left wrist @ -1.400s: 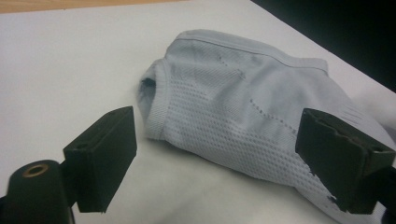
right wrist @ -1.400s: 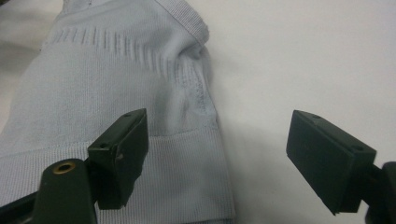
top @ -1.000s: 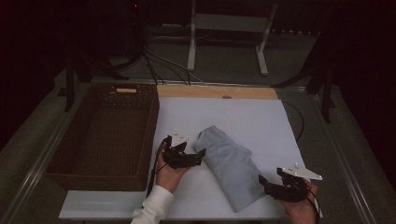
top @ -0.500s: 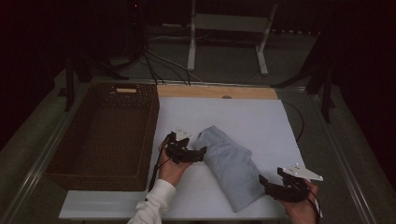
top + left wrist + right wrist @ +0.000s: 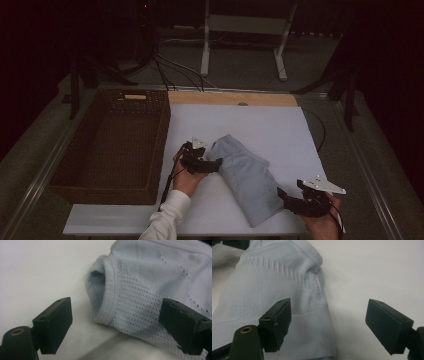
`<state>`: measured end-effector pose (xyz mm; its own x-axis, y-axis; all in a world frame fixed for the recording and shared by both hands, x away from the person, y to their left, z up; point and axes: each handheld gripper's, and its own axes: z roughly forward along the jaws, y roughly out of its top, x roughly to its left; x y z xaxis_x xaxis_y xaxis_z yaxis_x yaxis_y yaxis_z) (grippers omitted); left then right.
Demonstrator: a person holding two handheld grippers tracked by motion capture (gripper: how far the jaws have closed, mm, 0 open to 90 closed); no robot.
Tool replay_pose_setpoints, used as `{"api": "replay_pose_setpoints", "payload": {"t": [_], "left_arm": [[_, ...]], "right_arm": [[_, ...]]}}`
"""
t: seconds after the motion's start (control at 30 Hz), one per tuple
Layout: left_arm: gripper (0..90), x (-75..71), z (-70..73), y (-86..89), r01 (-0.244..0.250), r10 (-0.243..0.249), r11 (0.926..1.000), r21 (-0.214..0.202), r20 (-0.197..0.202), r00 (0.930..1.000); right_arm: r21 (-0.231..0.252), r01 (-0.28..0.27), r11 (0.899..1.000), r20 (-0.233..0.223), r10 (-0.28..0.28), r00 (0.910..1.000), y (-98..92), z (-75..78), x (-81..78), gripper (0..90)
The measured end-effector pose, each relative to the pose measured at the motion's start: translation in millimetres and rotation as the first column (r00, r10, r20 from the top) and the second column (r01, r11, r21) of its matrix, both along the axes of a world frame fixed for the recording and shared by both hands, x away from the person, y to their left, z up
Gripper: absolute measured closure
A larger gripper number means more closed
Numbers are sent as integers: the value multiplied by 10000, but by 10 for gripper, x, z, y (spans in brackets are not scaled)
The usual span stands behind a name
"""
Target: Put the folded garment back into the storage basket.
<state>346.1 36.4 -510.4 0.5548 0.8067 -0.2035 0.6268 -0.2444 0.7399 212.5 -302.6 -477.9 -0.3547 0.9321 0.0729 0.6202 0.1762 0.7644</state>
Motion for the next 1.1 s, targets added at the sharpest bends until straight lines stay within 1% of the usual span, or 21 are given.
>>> {"api": "replay_pose_setpoints", "payload": {"t": [0.17,0.43,0.6,0.8,0.87,0.9,0.97,1.0,1.1], "left_arm": [[148,17,-45,-22,135,-134,9999,51,-124,9998],[163,34,-121,-67,218,-207,9992,331,-330,9992],[163,39,-160,-91,297,-280,9989,358,-460,9986],[179,23,-166,-117,347,-327,9982,486,-403,9987],[234,12,-158,-121,530,-511,9977,421,-440,9977],[276,10,-155,-121,616,-600,9976,327,-474,9971],[340,11,-147,-117,729,-713,9969,283,-553,9959],[390,13,-145,-114,793,-778,9966,219,-606,9951],[506,13,-141,-122,765,-749,9968,215,-678,9949]], "right_arm": [[-4,-13,10000,43,13,10000,-1,3,-4,212],[-18,-47,10000,78,47,10000,5,11,-17,212],[-25,-76,10000,143,76,9999,7,18,-25,212],[-19,-99,9999,179,99,9998,7,23,-33,211],[-15,-89,10000,192,89,9998,8,27,-37,211],[-15,-79,10000,196,79,9998,7,30,-40,211],[0,-70,10000,198,70,9998,2,33,-41,211],[-4,-64,10000,189,64,9998,-3,32,-38,211],[-12,5,10000,104,-5,9999,-20,31,-34,216]]}}
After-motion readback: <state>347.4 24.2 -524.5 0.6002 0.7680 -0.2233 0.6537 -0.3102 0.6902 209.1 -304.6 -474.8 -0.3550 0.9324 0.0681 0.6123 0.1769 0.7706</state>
